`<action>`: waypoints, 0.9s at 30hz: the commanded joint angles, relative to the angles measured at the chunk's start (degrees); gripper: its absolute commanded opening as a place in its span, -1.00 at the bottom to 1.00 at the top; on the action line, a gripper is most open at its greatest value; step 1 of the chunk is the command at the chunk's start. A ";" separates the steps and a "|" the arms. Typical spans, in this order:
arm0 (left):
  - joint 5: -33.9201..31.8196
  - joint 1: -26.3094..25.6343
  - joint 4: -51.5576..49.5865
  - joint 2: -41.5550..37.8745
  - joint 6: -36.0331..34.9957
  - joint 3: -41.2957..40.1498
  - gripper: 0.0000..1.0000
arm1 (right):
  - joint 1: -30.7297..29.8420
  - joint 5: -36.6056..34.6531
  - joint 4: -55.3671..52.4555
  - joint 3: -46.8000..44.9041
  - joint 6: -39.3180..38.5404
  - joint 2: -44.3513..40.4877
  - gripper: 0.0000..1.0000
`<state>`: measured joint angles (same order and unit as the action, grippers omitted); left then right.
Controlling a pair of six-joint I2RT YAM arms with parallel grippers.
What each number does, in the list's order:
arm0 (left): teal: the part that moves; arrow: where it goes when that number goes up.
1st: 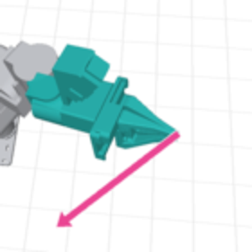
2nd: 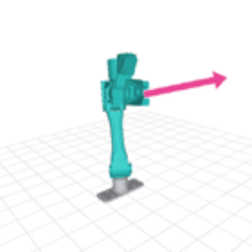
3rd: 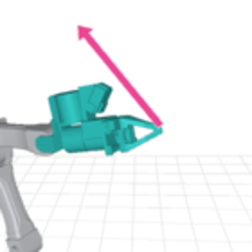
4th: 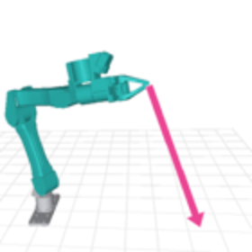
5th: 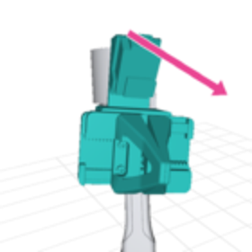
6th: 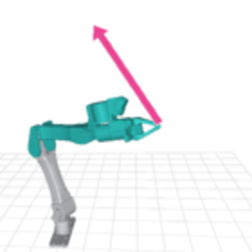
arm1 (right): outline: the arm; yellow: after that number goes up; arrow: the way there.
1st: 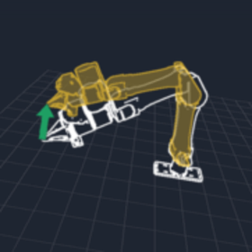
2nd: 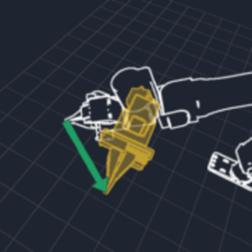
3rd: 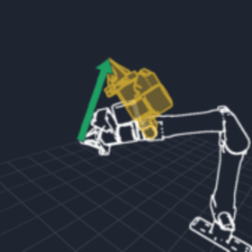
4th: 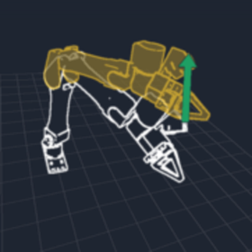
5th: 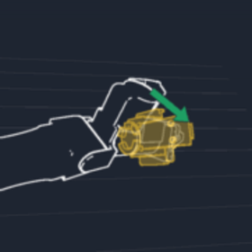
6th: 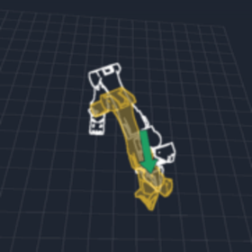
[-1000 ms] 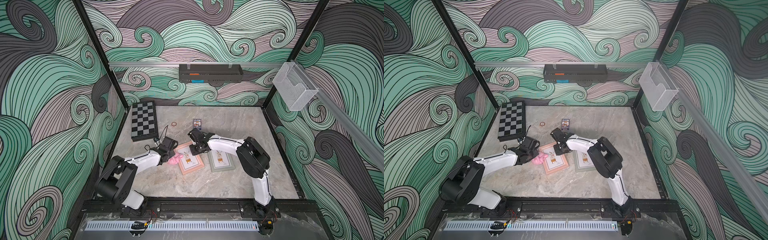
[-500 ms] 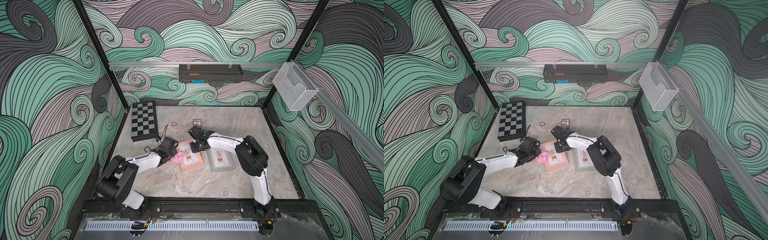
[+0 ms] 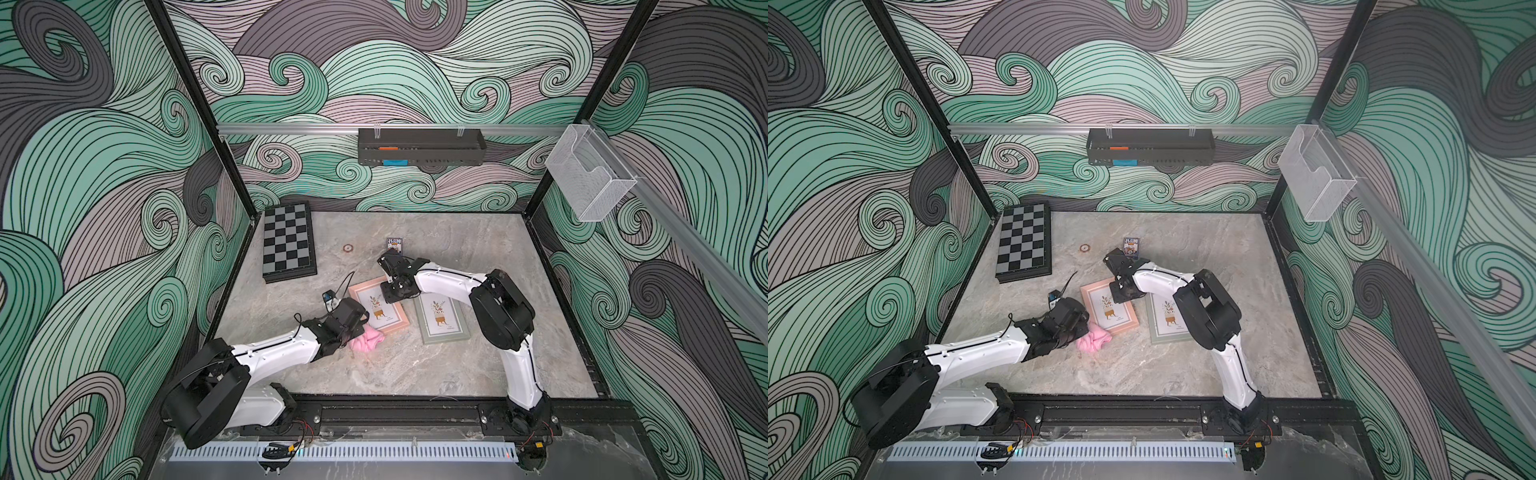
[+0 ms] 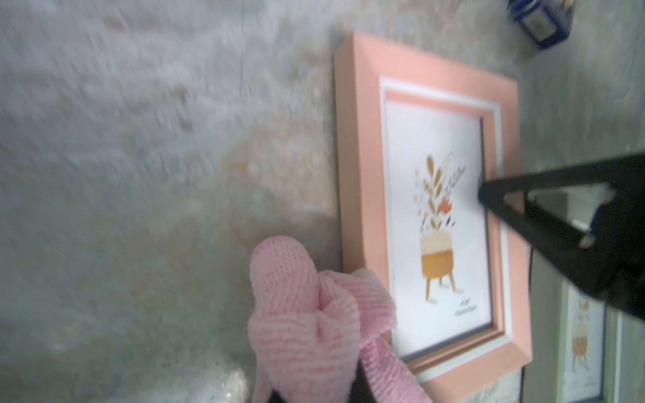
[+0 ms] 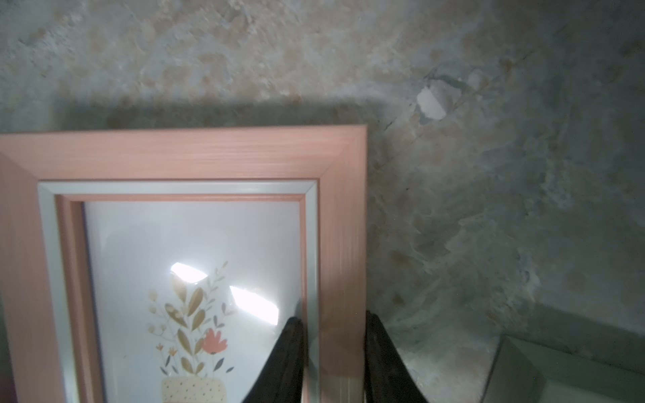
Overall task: Wipe the picture frame with a cloth
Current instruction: Wipe the dirt from the picture frame.
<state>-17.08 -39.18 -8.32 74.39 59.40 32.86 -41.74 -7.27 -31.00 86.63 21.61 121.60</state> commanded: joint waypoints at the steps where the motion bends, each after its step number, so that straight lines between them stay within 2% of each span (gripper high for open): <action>1: -5.77 5.43 2.18 2.07 -8.13 7.30 -1.00 | 0.34 1.29 -4.91 -1.75 -0.01 5.57 -0.42; 3: -3.17 7.81 4.33 5.23 -9.53 8.84 -1.00 | 0.34 2.13 -4.90 -1.29 0.01 6.17 -0.42; 6: 3.39 8.42 4.91 12.52 -10.27 11.61 -1.00 | 0.25 3.60 -4.93 -0.86 0.19 6.82 -0.41; 11: 10.22 7.77 13.08 17.72 -5.45 6.78 -1.00 | 0.33 3.90 -4.95 -1.14 0.54 6.57 -0.41; 16: 10.17 4.27 8.90 11.32 -3.64 2.88 -1.00 | 0.43 3.05 -5.21 -1.72 0.25 6.08 -0.41; 22: 8.32 -4.72 -0.96 0.22 0.61 -1.58 -1.00 | 0.59 2.60 -5.80 -1.73 0.32 5.74 -0.41; 24: 6.86 -7.33 -3.18 -1.90 1.76 -2.33 -1.00 | 0.61 2.46 -5.90 -1.61 0.26 5.62 -0.41; 27: 7.00 -8.15 -2.73 -2.55 2.31 -2.39 -1.00 | 0.60 2.40 -5.91 -1.50 0.32 5.70 -0.41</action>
<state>-8.62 -46.94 -6.96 72.42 59.86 30.39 -41.39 -5.37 -31.22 88.23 21.65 122.72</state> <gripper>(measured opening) 0.098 0.299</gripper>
